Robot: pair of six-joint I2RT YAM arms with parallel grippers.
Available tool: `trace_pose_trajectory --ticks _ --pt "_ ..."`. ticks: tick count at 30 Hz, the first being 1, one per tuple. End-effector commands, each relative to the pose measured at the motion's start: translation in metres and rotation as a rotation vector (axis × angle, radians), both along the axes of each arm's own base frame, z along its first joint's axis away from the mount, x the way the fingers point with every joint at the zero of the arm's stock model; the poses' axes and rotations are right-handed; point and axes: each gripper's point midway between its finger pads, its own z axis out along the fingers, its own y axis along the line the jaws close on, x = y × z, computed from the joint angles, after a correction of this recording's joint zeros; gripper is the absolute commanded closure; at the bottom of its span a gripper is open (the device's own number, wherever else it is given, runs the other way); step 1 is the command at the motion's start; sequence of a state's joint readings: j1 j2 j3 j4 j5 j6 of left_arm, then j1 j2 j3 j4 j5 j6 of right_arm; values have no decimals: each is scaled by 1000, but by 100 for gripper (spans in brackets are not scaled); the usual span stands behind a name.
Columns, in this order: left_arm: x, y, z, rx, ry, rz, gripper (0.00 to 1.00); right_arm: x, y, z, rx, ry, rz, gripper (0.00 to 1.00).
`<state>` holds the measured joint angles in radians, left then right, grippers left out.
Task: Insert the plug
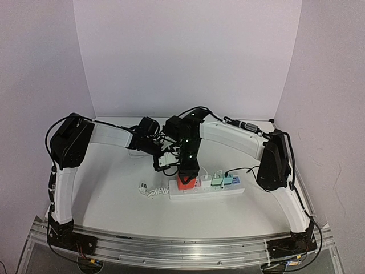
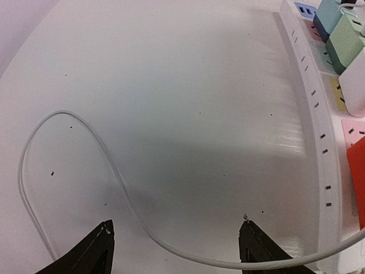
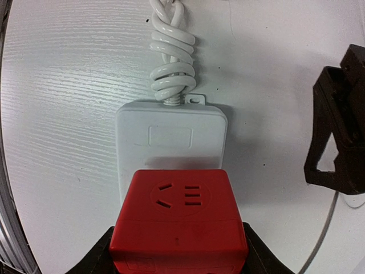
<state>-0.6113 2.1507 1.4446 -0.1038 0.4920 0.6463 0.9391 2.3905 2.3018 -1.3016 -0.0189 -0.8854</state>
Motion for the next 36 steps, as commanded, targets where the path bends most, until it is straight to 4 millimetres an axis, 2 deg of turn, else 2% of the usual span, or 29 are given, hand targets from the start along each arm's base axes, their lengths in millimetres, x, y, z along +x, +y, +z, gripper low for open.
trace_pose_trajectory --ticks 1,8,15,21,26,30,36 --pt "28 -12 24 -59 -63 41 26 -49 -27 -61 -170 276 5 100" --pt "31 -16 25 -78 -49 43 26 -57 -36 -100 -260 339 -37 100" --pt "26 -14 17 -63 -28 42 26 -73 -58 -133 -393 369 -43 100" --pt "26 -14 18 -56 -27 39 26 -75 -56 -139 -390 384 -69 100" --pt "35 -8 27 -48 -36 53 21 -45 -43 -132 -316 327 -167 100" --pt "40 -1 33 -34 -57 52 18 -14 -51 -131 -303 264 -245 100" --pt "42 8 33 -3 -72 44 13 17 -51 -120 -247 198 -286 100"
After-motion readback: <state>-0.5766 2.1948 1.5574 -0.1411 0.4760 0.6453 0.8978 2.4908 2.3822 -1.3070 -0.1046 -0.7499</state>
